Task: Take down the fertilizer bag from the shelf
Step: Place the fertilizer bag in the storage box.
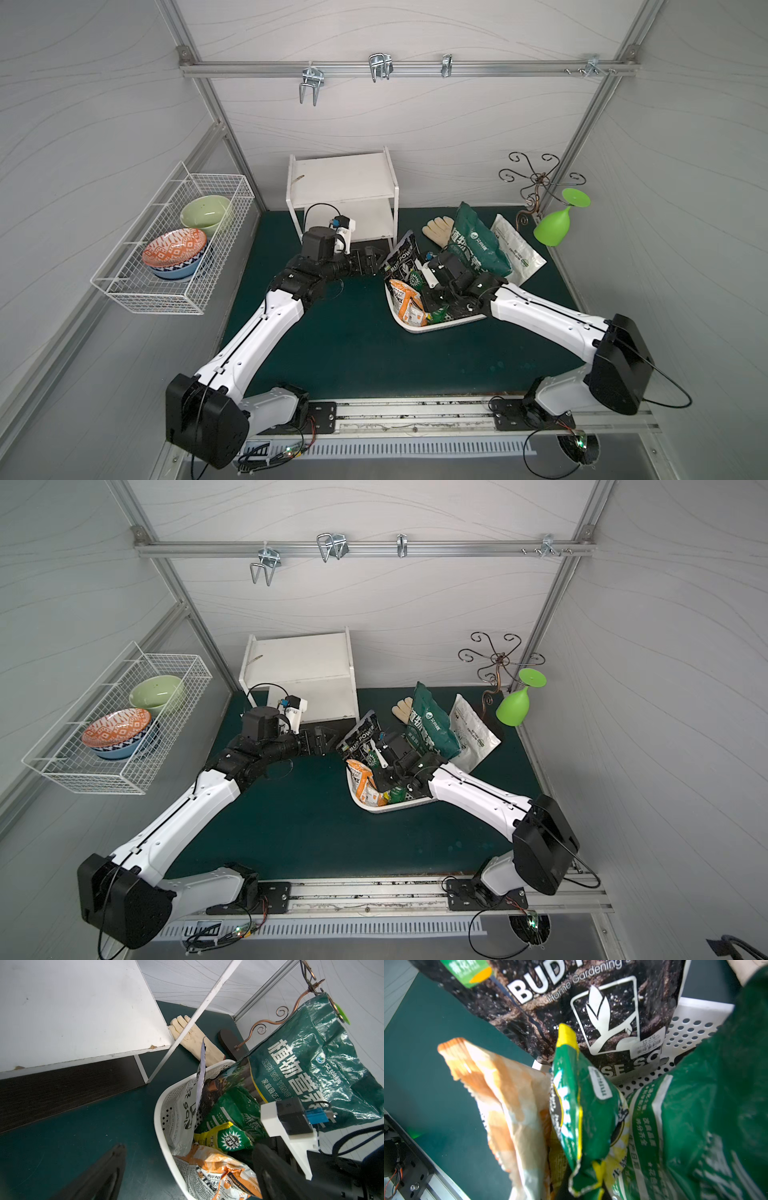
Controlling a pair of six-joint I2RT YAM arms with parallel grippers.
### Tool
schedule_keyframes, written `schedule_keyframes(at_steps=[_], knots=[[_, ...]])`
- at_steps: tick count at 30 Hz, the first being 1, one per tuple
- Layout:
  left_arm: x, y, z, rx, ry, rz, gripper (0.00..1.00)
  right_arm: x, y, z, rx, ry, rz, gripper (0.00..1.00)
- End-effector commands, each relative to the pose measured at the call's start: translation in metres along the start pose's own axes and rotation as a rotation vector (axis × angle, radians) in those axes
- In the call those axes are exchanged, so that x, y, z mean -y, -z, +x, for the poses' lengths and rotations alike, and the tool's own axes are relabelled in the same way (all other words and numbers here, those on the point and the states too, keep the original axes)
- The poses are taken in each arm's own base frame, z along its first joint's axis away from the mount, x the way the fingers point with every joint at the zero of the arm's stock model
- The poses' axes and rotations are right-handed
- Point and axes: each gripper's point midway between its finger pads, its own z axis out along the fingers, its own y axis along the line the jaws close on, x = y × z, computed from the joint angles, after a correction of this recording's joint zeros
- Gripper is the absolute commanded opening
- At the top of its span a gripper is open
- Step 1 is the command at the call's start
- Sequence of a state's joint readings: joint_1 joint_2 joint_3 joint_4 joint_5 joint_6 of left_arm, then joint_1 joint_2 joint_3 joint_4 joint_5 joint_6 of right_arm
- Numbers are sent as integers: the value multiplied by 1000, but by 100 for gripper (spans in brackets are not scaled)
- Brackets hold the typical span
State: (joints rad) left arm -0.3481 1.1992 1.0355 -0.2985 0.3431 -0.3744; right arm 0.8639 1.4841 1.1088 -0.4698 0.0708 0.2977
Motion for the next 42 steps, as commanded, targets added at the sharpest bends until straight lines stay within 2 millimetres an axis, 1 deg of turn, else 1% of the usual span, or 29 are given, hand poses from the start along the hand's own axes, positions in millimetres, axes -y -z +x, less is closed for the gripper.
schedule_keyframes(at_steps=[1,2,3,5,7,9,10,12,14,16,18,21,24,27,31,35,38,42], knots=[[12,8,-19,75,-32,28,99,19,-26,66,-299,12,94,0],[12,9,-20,76,-39,26,99,18,-25,59,-286,16,94,0],[12,11,-21,78,-48,21,99,15,-22,50,-265,21,87,3],[11,14,-21,81,-64,9,99,9,-10,32,-210,29,69,20],[9,14,-20,84,-71,-2,99,3,6,14,-158,35,50,33],[9,15,-21,91,-64,-1,99,-2,25,2,-107,35,29,45],[10,15,-21,92,-61,2,99,-4,35,-3,-82,33,21,49],[12,17,-24,104,-58,11,99,-5,54,-7,-44,28,11,50],[13,17,-25,110,-63,12,99,-2,68,-1,-35,18,16,49],[11,17,-28,120,-75,2,99,1,77,12,-52,6,19,45],[9,16,-29,127,-81,-10,99,2,81,26,-76,-15,12,41],[8,13,-30,135,-57,2,99,-2,77,45,-97,-57,-23,33],[10,9,-33,142,-14,29,99,-8,65,53,-106,-108,-60,30],[9,10,-36,150,-2,32,99,-10,50,51,-99,-147,-60,31],[5,12,-35,146,-10,18,99,-2,31,46,-109,-147,-4,30],[4,15,-33,147,-29,5,99,-4,16,40,-112,-138,2,25],[2,17,-32,151,-35,-4,99,4,2,43,-138,-153,43,21],[1,18,-31,154,-38,-9,99,13,-20,52,-200,-164,66,16]])
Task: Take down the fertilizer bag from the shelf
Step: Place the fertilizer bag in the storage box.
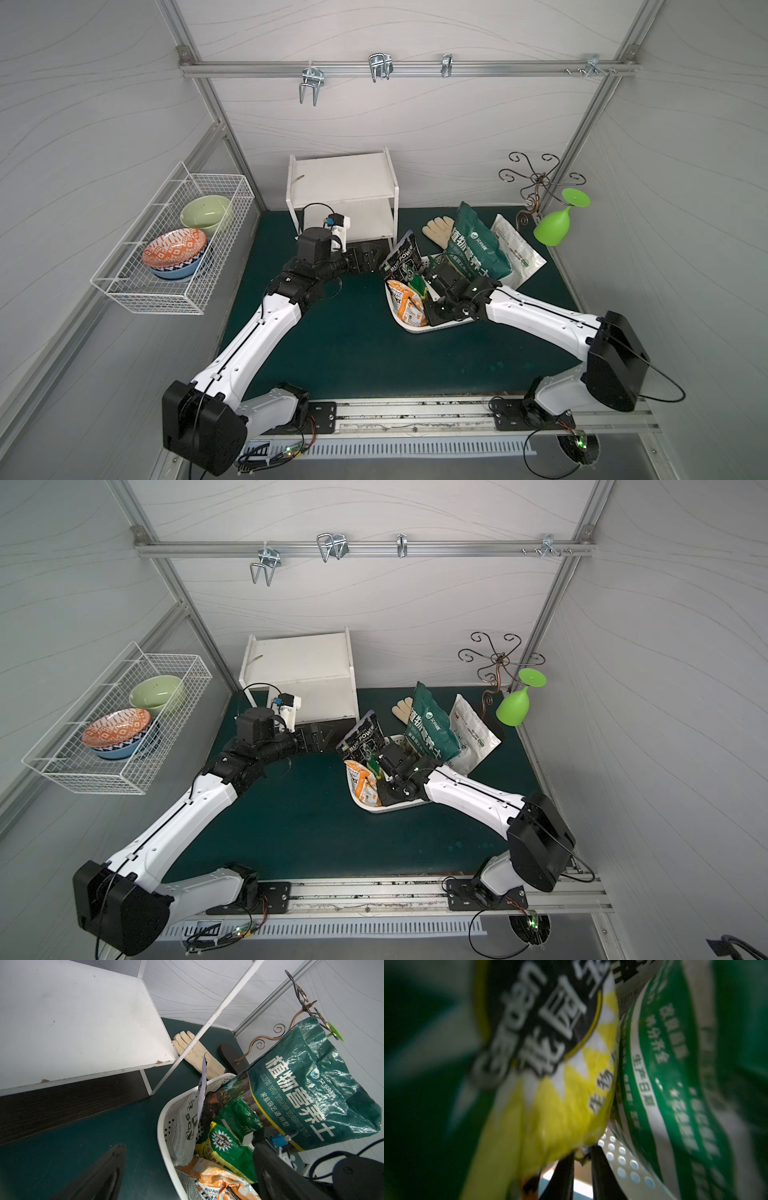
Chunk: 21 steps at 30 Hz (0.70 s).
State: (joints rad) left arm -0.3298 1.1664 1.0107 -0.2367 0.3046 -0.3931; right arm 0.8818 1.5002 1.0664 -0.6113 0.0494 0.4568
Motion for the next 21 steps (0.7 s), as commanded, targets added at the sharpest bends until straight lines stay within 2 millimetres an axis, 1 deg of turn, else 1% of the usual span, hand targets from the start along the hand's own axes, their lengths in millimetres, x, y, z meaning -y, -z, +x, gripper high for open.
schedule_keyframes(at_steps=[1,4,7,9,12,14,16,18,21], knots=[[6,9,-17,71,-42,12,99,5,-18,-7,-18,-20,27,15],[5,11,-17,76,-41,9,99,11,-37,-1,-78,-18,61,12],[2,13,-17,81,-37,2,99,11,-50,2,-126,-10,71,10],[0,15,-16,83,-32,-2,99,12,-54,4,-144,-2,81,9],[-3,17,-16,89,-27,-7,99,18,-54,5,-157,10,113,9],[-4,18,-16,92,-24,-10,99,18,-47,3,-137,25,116,10],[-6,18,-16,94,-23,-15,99,12,-36,-3,-95,49,93,13],[-9,18,-15,95,-19,-21,99,-1,-14,-15,-17,95,53,16],[-14,18,-17,108,-4,-28,99,-16,29,-37,124,141,4,21]])
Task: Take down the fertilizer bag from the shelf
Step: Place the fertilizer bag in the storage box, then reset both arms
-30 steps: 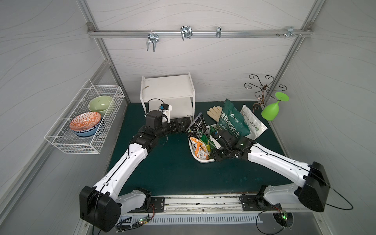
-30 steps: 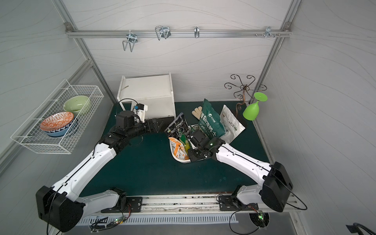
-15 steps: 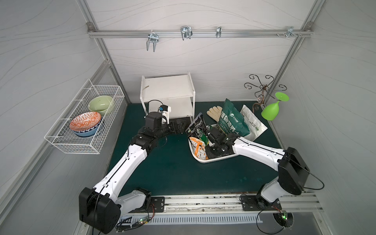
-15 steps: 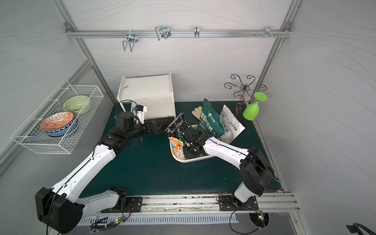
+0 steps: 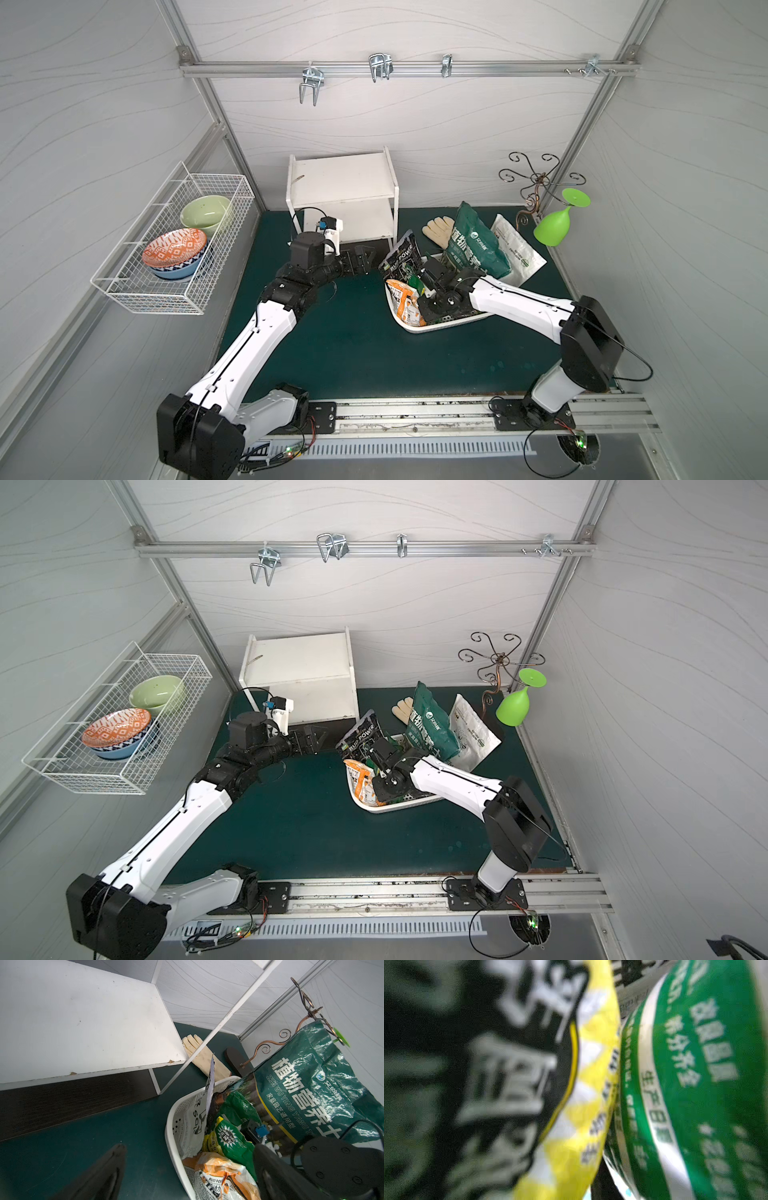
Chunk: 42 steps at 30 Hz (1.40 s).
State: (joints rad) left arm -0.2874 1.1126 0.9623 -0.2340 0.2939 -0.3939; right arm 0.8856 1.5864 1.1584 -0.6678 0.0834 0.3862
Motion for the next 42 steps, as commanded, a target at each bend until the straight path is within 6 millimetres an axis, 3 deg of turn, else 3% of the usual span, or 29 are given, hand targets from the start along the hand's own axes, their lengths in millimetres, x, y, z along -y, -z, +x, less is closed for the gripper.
schedule_keyframes(at_steps=[1,6,10,15,19,20,22,24,30,36,40,42], knots=[[-2,5,-18,78,-6,7,99,-14,54,-34,211,75,-50,23],[-10,7,-26,106,21,3,99,-18,122,-56,389,142,-71,46],[-15,10,-32,125,25,-11,99,-3,169,-55,502,167,-14,59],[-22,10,-31,120,23,-29,99,54,219,-43,603,122,159,63],[-23,10,-29,127,29,-32,99,114,241,-29,650,-35,262,51],[-24,10,-28,127,24,-36,99,129,244,-24,658,-83,296,51],[-29,11,-24,120,0,-60,99,164,244,-11,652,-216,378,61],[-40,13,-14,99,-24,-110,99,200,242,5,635,-357,439,64],[-72,25,20,63,-95,-252,99,279,242,39,668,-761,503,72],[-98,34,30,102,-147,-375,99,335,216,57,708,-1082,356,74],[-117,32,37,115,-136,-441,99,359,180,64,669,-1150,371,74],[-125,27,43,119,-130,-459,99,364,159,58,658,-1113,359,75]])
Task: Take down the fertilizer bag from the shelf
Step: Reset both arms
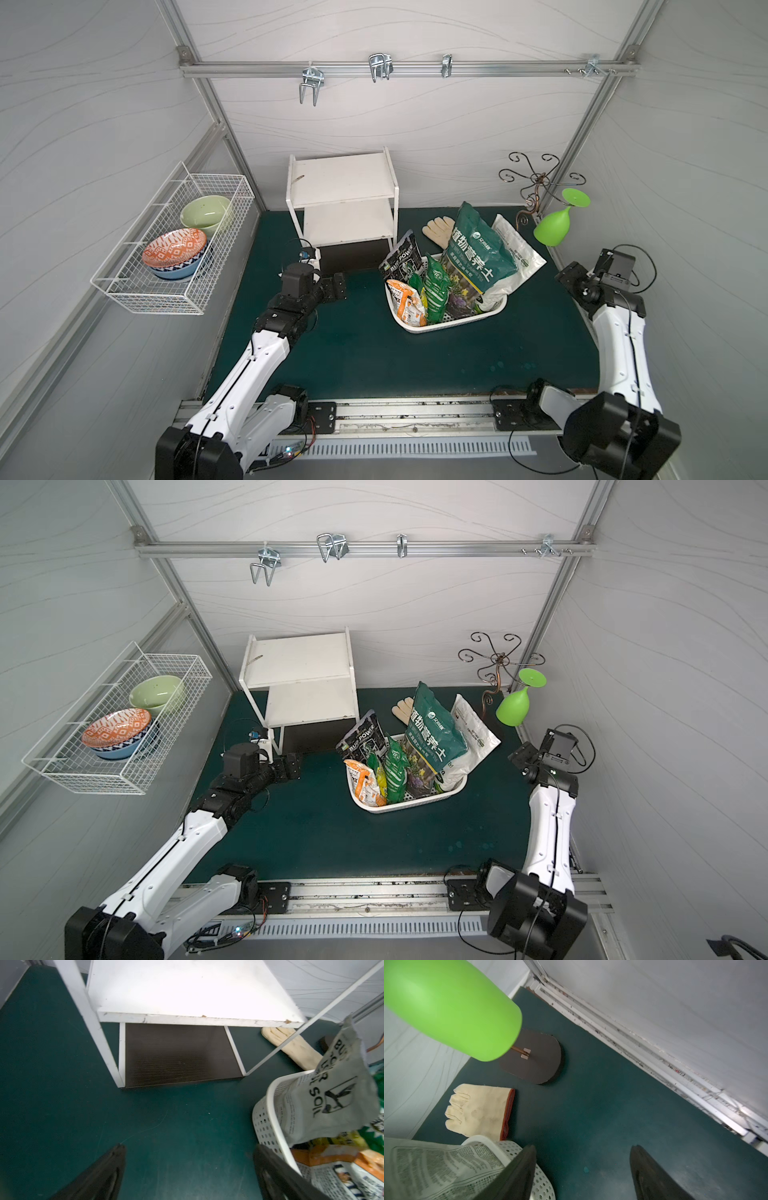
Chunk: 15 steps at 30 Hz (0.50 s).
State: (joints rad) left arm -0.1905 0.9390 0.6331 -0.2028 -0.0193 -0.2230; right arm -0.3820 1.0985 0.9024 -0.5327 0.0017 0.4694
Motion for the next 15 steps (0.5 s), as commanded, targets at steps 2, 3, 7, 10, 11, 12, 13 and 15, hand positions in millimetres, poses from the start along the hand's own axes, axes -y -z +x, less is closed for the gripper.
schedule_keyframes(at_steps=[2,3,7,10,11,12,13,15], knots=[[-16,-10,-11,92,-1,-80,99,-26,-33,3,44,98,-81,75],[-20,-13,-9,99,0,-96,99,-30,-41,7,64,186,-56,75],[-46,-20,-5,156,-7,-193,99,-52,-57,23,202,445,-32,76],[-61,-23,-11,236,-72,-228,99,-52,-66,31,271,458,-57,76],[-66,-25,-12,253,-94,-244,99,-49,-70,34,281,463,-55,77],[-71,-28,-12,250,-112,-261,99,-48,-74,34,292,463,-53,76],[-77,-32,-11,242,-116,-279,99,-46,-77,36,292,467,-51,77],[-93,-37,-12,246,-70,-309,99,-51,-82,38,327,475,-93,77]])
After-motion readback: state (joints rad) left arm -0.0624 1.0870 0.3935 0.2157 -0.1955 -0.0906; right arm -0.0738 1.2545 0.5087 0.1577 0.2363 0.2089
